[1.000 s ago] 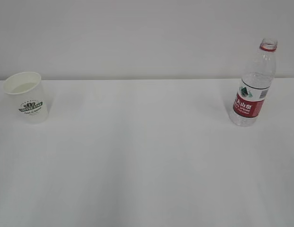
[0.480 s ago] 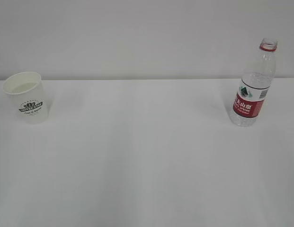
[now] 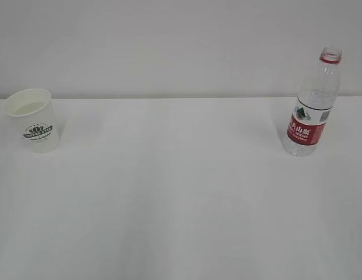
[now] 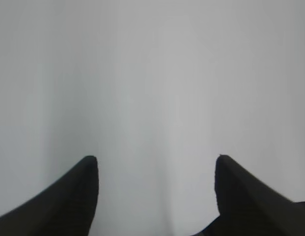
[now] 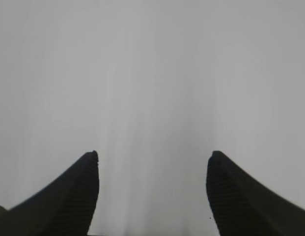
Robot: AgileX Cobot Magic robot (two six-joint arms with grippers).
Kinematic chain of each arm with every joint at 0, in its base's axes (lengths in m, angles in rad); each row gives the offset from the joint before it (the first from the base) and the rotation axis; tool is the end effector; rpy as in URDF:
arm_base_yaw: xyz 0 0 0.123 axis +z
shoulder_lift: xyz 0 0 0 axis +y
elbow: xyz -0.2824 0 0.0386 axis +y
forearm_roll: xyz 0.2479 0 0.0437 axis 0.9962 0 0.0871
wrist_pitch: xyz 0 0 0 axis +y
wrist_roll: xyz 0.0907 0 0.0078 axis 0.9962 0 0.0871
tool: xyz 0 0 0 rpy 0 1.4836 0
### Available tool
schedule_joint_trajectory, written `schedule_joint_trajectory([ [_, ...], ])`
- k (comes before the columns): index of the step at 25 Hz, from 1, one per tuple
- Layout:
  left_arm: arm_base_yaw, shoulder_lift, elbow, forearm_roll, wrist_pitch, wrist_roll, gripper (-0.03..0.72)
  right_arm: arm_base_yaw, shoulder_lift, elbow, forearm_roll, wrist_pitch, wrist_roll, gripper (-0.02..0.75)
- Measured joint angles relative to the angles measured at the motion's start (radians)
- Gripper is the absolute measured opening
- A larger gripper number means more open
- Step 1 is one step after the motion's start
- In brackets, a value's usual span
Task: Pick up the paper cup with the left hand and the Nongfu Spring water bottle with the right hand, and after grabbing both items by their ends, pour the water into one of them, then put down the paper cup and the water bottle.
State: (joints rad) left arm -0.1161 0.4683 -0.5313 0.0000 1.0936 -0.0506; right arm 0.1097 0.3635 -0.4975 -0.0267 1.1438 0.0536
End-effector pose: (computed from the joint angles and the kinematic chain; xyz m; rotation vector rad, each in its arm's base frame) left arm 0.0630 -0.0073 0.2704 0.0824 2.5142 -0.0679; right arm 0.0444 0.0027 0.2633 -0.0735 2.4921 0.0335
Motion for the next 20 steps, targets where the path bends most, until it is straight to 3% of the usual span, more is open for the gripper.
schedule_joint_trajectory([
  [20,0.000,-0.205,0.004,0.000,-0.006,0.000,0.496,0.000,0.000,0.002,0.000,-0.008,-0.002,0.515],
])
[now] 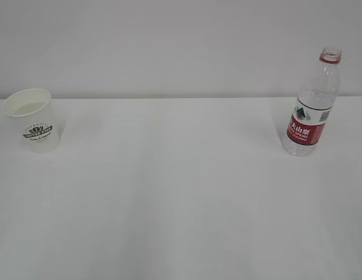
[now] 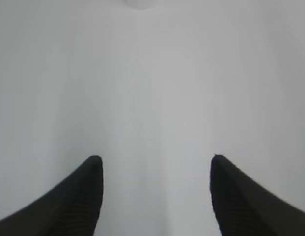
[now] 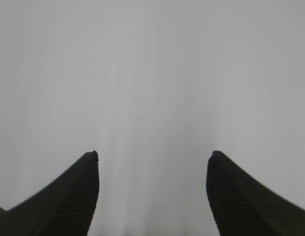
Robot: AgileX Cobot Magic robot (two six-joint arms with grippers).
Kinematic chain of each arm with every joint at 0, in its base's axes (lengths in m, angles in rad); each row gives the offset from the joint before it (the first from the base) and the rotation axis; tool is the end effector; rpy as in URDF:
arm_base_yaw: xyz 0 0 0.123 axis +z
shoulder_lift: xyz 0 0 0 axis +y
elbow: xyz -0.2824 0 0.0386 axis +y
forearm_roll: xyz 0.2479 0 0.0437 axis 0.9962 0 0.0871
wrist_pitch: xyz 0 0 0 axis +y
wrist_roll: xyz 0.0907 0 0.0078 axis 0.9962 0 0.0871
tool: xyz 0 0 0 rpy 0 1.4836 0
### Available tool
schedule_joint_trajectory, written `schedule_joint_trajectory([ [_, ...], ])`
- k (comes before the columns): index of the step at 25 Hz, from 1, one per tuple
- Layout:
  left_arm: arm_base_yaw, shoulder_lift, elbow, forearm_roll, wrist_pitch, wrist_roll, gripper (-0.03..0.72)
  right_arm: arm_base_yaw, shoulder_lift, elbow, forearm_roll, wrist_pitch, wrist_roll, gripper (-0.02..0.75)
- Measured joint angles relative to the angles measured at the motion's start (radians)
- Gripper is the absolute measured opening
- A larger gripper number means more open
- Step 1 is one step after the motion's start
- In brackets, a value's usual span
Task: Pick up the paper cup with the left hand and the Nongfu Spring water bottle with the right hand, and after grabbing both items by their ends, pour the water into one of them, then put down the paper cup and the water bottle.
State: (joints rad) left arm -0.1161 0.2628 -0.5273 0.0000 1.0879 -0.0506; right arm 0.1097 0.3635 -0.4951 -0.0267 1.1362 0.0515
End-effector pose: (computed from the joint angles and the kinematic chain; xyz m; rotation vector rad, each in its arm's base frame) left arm 0.0323 -0.0038 0.2794 0.0756 2.3073 -0.0852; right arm 0.0450 0.0027 0.2630 -0.0762 2.4868 0.0331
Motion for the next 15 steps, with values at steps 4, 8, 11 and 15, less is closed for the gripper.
schedule_joint_trajectory([
  [4,0.000,-0.051,0.000,0.000,0.000,0.000,0.495,0.000,-0.035,0.000,0.000,-0.002,0.000,0.515],
  [8,0.000,-0.110,0.000,0.000,0.000,0.000,0.486,0.000,-0.109,0.000,0.000,-0.002,0.000,0.515],
  [11,0.000,-0.150,0.000,0.000,0.000,0.000,0.483,0.000,-0.158,0.000,0.000,-0.002,0.000,0.515],
  [15,0.000,-0.196,0.000,0.000,0.002,0.000,0.476,0.000,-0.211,0.000,0.000,-0.002,0.000,0.515],
])
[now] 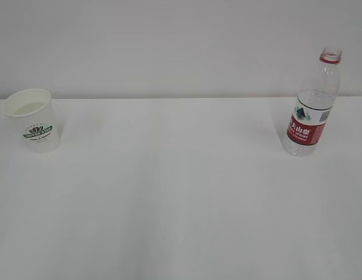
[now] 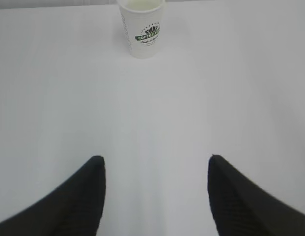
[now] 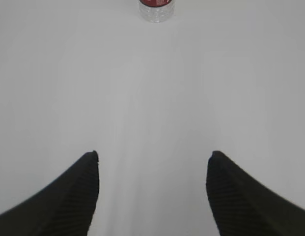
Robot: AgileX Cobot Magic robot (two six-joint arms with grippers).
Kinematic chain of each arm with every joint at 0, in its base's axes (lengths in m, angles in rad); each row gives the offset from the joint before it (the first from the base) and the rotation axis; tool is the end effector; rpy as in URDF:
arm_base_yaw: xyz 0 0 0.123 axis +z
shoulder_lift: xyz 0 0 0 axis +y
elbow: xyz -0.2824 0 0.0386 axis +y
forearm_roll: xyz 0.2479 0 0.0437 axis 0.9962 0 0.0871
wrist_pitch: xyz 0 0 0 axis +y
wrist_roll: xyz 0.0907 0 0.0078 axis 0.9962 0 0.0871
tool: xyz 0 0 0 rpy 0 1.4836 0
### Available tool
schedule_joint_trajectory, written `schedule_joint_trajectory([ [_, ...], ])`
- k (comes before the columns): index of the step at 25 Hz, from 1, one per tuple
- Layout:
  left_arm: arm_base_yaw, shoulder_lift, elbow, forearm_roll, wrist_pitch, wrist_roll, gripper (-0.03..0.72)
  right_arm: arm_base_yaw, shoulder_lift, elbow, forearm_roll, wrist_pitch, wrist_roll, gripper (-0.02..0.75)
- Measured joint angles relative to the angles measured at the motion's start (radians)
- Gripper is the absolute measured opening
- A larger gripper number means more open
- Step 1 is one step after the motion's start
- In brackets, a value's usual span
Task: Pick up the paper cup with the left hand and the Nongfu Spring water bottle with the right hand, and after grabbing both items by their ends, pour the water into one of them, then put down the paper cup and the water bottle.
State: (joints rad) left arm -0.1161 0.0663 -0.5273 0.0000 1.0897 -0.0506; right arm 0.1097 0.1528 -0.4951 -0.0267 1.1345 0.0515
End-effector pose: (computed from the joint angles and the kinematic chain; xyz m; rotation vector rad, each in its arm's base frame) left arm 0.0013 -0.0002 0.2826 0.0692 2.1127 -0.0995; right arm 0.0150 -0.0006 0.2694 -0.0663 2.2750 0.0513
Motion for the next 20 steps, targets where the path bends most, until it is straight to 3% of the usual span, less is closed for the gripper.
schedule_joint_trajectory([
  [20,0.000,-0.051,0.000,0.000,0.001,0.000,0.465,0.000,-0.168,0.000,0.000,0.008,0.000,0.515],
])
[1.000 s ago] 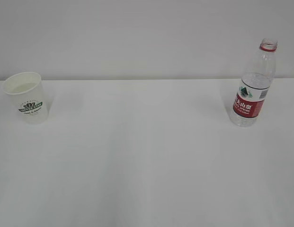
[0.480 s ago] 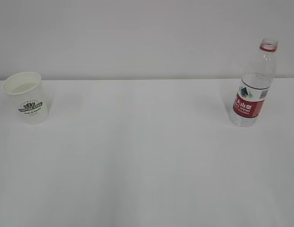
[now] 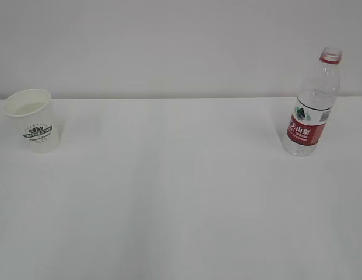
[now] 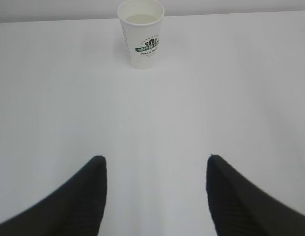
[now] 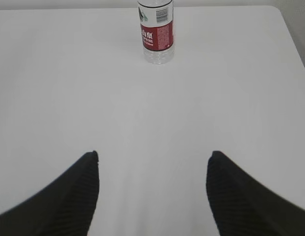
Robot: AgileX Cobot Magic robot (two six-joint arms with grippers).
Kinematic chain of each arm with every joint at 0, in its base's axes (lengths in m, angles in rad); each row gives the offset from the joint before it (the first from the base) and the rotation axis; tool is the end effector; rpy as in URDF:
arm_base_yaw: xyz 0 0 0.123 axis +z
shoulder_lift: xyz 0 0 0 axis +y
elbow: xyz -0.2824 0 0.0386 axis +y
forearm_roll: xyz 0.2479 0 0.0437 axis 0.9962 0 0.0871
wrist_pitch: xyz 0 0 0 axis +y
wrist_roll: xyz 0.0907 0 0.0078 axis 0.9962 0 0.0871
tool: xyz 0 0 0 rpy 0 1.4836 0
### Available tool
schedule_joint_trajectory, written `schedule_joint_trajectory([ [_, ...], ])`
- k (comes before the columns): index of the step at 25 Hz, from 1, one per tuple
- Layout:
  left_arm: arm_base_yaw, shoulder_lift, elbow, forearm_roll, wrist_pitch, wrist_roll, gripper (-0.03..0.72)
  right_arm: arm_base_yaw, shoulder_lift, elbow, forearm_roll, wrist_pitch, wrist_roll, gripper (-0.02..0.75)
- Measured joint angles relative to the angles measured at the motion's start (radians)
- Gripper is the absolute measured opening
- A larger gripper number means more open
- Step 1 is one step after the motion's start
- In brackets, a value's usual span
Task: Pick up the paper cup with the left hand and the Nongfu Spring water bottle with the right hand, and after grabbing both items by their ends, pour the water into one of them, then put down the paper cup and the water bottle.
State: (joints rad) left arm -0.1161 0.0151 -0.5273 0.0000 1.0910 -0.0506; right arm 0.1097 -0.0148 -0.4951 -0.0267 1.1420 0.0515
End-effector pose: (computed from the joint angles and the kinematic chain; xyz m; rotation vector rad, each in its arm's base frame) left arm -0.0069 0.0008 0.2824 0.0676 2.0629 -0.1029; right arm -0.0098 -0.0033 0.2693 -0.0588 2.1152 0.0638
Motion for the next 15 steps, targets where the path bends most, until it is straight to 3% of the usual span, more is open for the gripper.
schedule_joint_trajectory([
  [9,0.000,0.000,0.000,0.000,0.000,0.000,0.474,0.000,0.000,0.000,0.000,0.000,0.000,0.515],
  [15,0.000,0.000,0.000,0.000,0.000,0.000,0.575,0.000,0.000,0.000,0.000,0.000,0.000,0.519],
])
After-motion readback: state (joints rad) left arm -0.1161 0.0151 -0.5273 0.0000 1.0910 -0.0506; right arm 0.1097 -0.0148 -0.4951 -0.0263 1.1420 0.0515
